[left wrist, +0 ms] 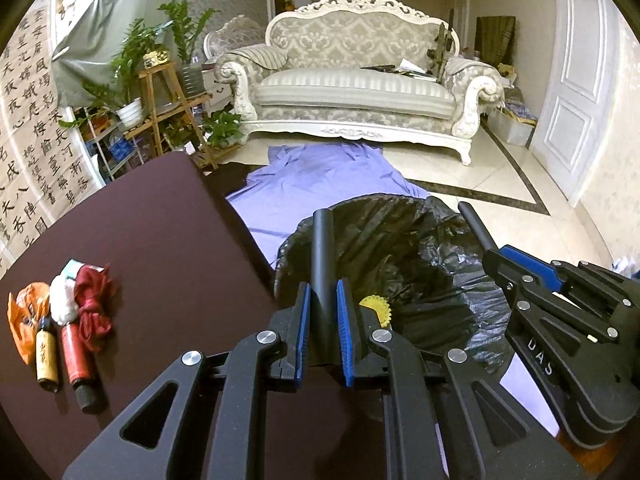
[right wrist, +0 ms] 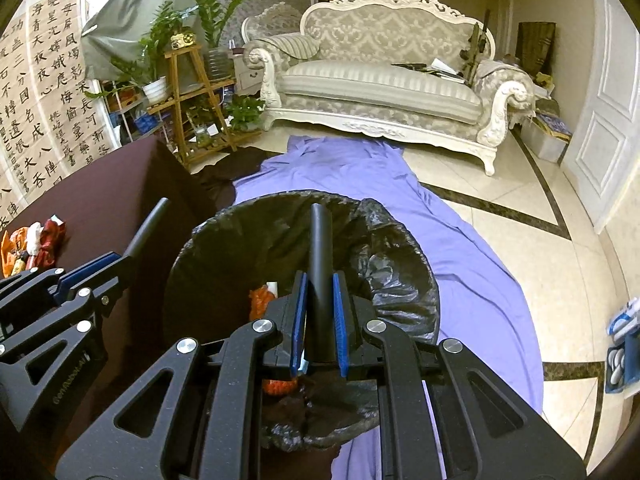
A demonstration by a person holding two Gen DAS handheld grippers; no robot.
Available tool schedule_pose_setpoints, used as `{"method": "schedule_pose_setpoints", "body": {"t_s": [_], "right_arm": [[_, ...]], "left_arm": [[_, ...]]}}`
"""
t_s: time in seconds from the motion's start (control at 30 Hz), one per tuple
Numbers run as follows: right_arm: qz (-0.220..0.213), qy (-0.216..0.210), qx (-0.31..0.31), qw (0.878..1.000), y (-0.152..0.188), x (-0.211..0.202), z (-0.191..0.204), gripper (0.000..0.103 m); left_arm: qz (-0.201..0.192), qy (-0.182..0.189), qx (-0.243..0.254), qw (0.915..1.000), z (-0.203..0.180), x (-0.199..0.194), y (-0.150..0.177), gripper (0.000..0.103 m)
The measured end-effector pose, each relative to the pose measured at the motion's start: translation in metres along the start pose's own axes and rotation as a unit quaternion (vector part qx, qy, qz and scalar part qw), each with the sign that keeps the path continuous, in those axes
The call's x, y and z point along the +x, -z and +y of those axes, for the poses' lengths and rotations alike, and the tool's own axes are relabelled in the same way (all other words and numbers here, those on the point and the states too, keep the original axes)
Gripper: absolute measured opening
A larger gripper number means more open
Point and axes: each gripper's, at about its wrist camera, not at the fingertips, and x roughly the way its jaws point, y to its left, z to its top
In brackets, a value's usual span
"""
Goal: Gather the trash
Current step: 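Carry both black tubes over the bin and open both grippers, then return to the table and grasp the yellow-labelled bottle with the left gripper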
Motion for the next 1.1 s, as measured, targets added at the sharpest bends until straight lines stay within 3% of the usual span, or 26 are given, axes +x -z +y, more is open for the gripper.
{"method": "schedule_pose_setpoints", "body": {"t_s": [0.17, 0.23, 0.33, 0.67, 0.8, 1.1], "right_arm": [[0.004, -0.003, 0.008, 1.0, -0.001, 0.007, -0.006, 0.014], [0.006, -0.001, 0.011, 1.0, -0.001, 0.008, -0.008, 0.019], [0.006, 0.002, 0.014, 1.0, -0.001, 0.009, -0.01, 0.024], [0.012, -0.006, 0.01, 1.0, 0.006, 0.005, 0.002, 0.027], [0.015, -0.021, 0.0, 1.0, 0.013, -0.001, 0.022, 0.035], [0.015, -0.071, -0.053, 0.996, 0.021, -0.018, 0.088, 0.035]], "left_arm": [[0.007, -0.003, 0.008, 0.9999, -0.003, 0.006, -0.001, 0.018], [0.009, -0.005, 0.009, 0.9999, -0.004, 0.008, 0.0, 0.038], [0.007, -0.007, -0.004, 0.9999, -0.001, 0.007, 0.0, 0.054], [0.004, -0.021, -0.02, 0.9996, 0.012, -0.008, 0.009, 0.063], [0.007, -0.037, -0.036, 0.9986, 0.03, -0.019, 0.021, 0.064], [0.008, -0.09, -0.085, 0.9923, 0.093, -0.048, 0.049, 0.064]]}}
